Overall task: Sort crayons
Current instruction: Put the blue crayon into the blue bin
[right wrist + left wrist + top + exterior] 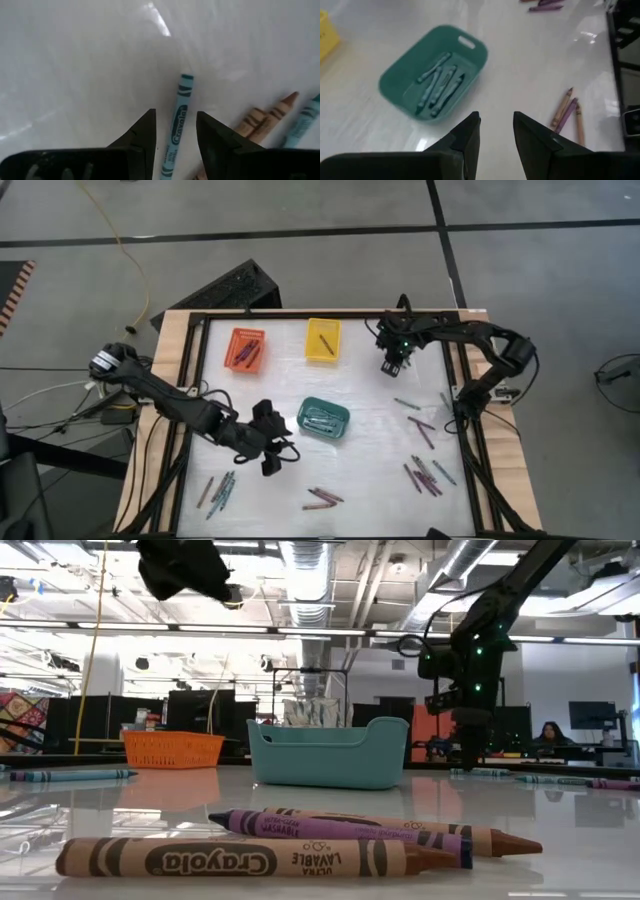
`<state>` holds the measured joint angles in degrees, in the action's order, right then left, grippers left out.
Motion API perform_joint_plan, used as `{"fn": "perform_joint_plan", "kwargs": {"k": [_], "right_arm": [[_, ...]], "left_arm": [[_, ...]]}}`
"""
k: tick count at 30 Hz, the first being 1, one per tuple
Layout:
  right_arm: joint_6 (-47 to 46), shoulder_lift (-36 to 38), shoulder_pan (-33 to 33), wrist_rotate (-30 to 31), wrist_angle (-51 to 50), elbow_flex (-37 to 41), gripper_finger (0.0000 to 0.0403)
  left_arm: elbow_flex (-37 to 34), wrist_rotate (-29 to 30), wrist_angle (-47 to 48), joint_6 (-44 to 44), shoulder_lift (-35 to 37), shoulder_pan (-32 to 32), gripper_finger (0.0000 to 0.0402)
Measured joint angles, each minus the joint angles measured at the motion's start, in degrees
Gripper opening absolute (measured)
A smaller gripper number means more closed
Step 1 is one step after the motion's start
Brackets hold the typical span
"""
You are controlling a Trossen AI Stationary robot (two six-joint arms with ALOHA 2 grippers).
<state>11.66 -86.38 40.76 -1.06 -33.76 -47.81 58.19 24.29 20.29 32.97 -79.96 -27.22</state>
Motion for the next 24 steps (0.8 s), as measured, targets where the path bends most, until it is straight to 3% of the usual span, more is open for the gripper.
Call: {"fn": "perform_joint_plan", "kwargs": {"k": [7,16,24], "right_arm": [[-1.41,-3.69,-1.18,-0.56,0.33,-0.31,0.0111],[-4.72,-4.09,-4.74,-0.77,0.21,-0.16,0.0009],[-7.7,-3.09,-7.67,-3.56,-0.27,-0.04,0.0002]], "left_arm": [[0.0,-0.83,-1.09,-0.02,-0.74,-0.04,0.0107],[0.0,-0.96,-1.92,-0.33,-0.66,-0.04,0.0107],[0.0,-0.98,-1.86,0.07,-0.66,-0.11,0.0107]]}}
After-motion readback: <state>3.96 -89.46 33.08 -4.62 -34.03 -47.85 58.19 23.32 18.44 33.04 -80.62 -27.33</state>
